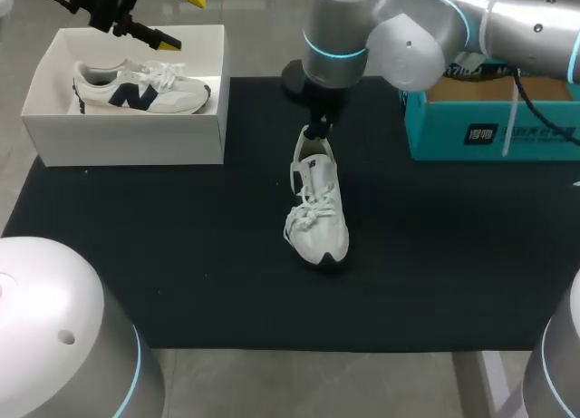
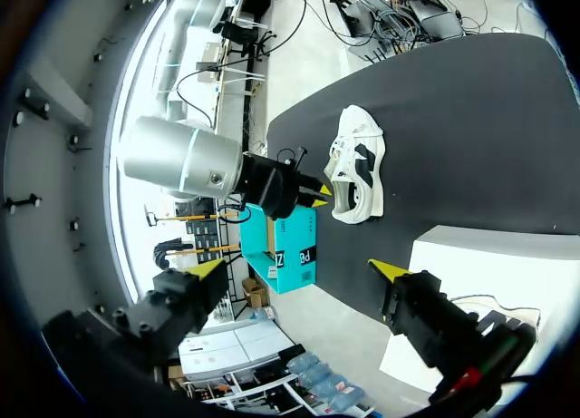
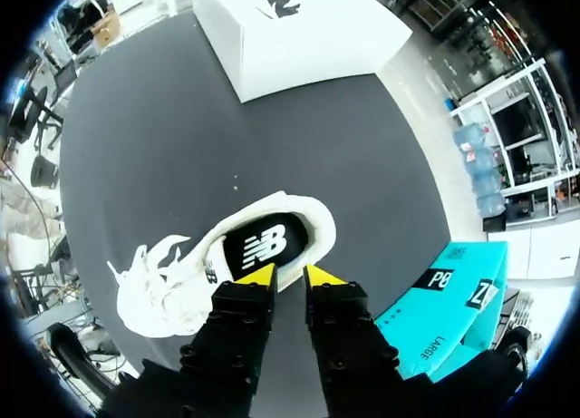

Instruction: Take the shoe out of the shoebox, open the shoe tongue, remove and reinsert the insole, then place the shoe into the shoebox

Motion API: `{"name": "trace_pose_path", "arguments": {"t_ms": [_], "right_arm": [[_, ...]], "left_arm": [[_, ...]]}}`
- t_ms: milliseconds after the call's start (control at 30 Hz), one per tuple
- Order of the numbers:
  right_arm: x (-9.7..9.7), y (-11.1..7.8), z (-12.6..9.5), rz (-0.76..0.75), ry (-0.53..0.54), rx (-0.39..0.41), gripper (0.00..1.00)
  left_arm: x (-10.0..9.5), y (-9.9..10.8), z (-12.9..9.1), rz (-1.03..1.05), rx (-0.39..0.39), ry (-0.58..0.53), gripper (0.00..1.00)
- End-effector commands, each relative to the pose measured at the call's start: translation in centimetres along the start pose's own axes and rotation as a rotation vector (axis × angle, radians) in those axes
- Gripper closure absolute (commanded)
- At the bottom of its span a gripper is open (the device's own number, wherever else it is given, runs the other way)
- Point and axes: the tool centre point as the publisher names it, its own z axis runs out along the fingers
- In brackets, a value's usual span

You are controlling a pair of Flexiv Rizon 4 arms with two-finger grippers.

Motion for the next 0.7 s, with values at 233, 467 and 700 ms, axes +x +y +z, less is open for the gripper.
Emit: {"name": "trace_pose_path", "arguments": {"t_ms": [233, 467, 700], "right_arm": [[-2.7, 0.5, -0.7, -0.059, 0.000, -0.004, 0.00], [-3.0, 2.4, 0.8, -0.128, 0.001, 0.011, 0.00], [-2.7, 2.8, 3.0, -0.158, 0.004, 0.013, 0.00]], "left_arm": [[0.0, 0.1, 0.0, 0.000, 0.001, 0.003, 0.00], [0.0, 0.1, 0.0, 0.000, 0.001, 0.003, 0.00], [0.0, 0.1, 0.0, 0.000, 0.001, 0.003, 0.00]]}}
